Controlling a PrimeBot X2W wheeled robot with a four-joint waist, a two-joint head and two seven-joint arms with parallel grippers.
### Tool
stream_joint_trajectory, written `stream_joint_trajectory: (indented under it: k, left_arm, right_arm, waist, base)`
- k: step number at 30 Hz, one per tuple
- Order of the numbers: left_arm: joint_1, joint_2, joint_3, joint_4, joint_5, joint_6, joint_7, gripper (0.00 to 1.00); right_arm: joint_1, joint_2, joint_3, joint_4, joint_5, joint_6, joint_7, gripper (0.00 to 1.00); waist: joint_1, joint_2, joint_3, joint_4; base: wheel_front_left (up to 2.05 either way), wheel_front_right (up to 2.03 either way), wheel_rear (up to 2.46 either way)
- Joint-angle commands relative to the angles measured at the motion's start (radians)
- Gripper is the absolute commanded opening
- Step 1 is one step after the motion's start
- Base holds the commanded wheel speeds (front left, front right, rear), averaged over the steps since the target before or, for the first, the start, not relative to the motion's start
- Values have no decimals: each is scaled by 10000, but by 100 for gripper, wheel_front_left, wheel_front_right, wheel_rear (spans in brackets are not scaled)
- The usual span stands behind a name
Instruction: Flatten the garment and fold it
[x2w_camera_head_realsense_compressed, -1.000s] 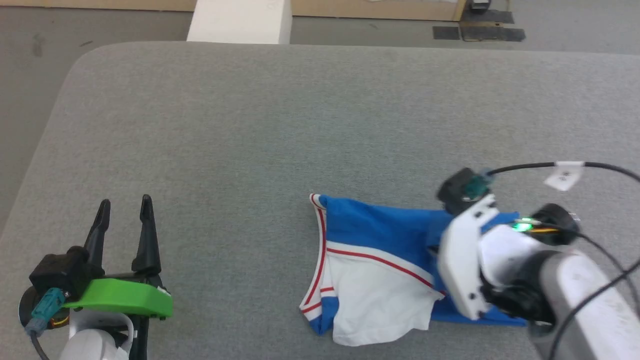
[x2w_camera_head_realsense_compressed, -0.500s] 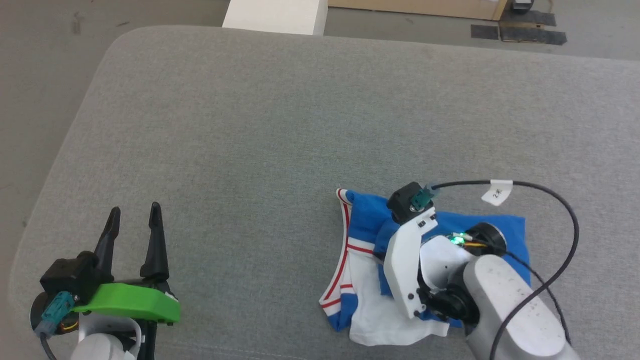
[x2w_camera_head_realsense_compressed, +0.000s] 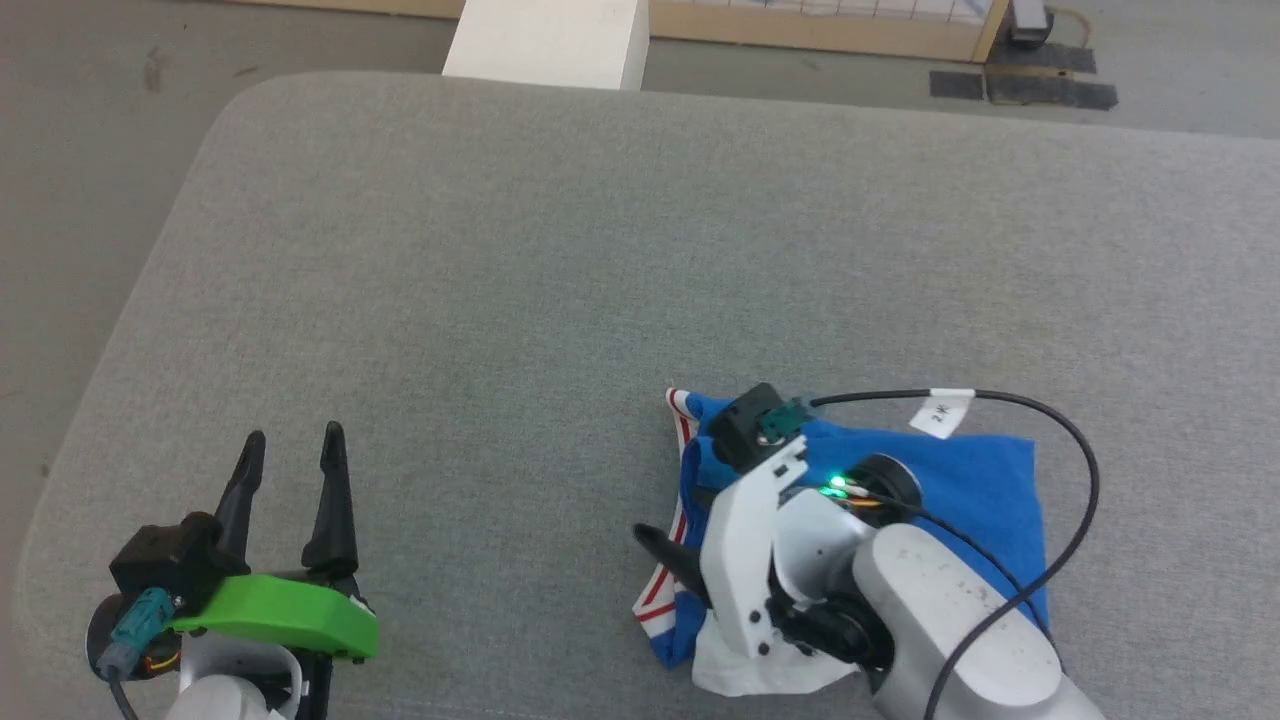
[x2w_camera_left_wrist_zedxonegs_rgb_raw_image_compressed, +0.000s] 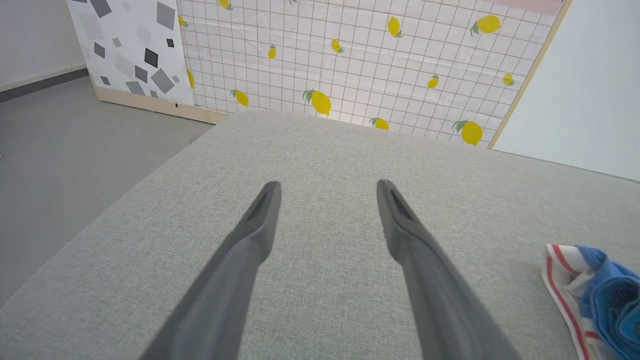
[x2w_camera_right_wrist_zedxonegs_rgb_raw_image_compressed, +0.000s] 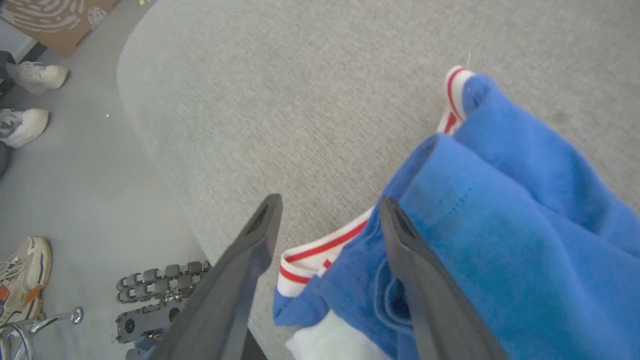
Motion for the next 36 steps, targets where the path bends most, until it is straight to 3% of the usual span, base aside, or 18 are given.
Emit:
stream_joint_trajectory:
  k: [1, 6, 9, 19, 26, 36]
  left_arm:
    - [137, -35, -15, 35, -43, 27, -6, 100]
    - [297, -12, 31, -30, -4, 164, -26, 100]
    - [363, 2, 94, -200, 53, 252, -62, 100]
    - [372, -70, 183, -552, 316, 529, -145, 100]
    - [290, -122, 103, -636, 352, 486, -163, 100]
    - [23, -119, -26, -502, 289, 354, -165, 100]
  right_arm:
    - [-212, 8, 186, -118, 120, -13, -149, 100]
    - [-448, 9, 614, -640, 433, -13, -668, 100]
    - [-502, 9, 297, -1068, 260, -13, -1092, 100]
    - [807, 10, -3112, -2092, -2170, -13, -1201, 100]
    - [2144, 6, -4904, -2419, -3216, -13, -144, 100]
    - [2404, 9, -5396, -1593, -3613, -13, 1139, 100]
  waist:
    - [-1, 0, -204, -176]
    - [-1, 0, -493, -639]
    - [-1, 0, -559, -987]
    - [-1, 0, -474, -1978]
    - [-1, 0, -126, -1936]
    - [-1, 0, 282, -1339]
  base:
    - [0, 0, 0]
    - [0, 0, 0]
    - [0, 0, 0]
    - [0, 0, 0]
    - [0, 0, 0]
    - [0, 0, 0]
